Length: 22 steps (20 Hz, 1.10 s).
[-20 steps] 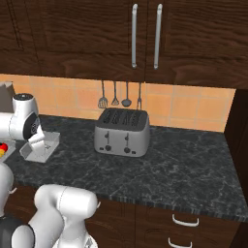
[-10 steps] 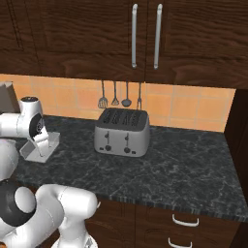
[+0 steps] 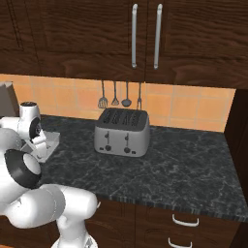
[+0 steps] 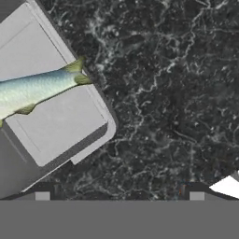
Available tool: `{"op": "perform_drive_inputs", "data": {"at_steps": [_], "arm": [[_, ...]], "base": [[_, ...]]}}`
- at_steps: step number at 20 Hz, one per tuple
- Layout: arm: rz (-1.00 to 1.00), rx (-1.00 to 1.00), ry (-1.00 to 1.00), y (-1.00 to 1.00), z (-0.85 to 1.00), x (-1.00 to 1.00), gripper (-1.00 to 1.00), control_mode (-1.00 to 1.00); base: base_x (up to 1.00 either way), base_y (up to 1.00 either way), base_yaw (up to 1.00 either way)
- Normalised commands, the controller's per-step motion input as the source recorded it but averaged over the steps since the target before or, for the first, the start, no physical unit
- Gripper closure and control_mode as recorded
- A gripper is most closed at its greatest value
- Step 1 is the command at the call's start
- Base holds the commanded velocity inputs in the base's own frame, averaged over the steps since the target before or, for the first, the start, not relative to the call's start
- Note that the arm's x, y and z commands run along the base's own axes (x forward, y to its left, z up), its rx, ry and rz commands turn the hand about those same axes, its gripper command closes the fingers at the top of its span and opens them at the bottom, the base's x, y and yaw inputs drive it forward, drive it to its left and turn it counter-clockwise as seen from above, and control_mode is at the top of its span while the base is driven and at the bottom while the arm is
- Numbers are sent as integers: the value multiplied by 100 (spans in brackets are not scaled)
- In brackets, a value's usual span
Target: Take the meat container that has the fish and place it on the second highest rack of the freezer. Then take the vegetable container that has the corn and tomato and place it on the highest rack of the freezer.
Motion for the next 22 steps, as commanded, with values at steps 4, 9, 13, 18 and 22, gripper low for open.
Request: {"op": "perform_drive_inputs", "data": {"at_steps": [4, 9, 13, 18, 22], "arm": [[0, 0, 0, 3, -14, 30, -100, -100], [0, 0, 2, 0, -31, 18, -100, -100], [0, 0, 2, 0, -34, 10, -100, -100], [0, -2, 4, 2, -31, 14, -100, -100], [0, -2, 6, 16, -28, 5, -100, -100]], "base": [[0, 0, 0], [0, 0, 0], [0, 0, 0], [0, 0, 0], [0, 0, 0]]}}
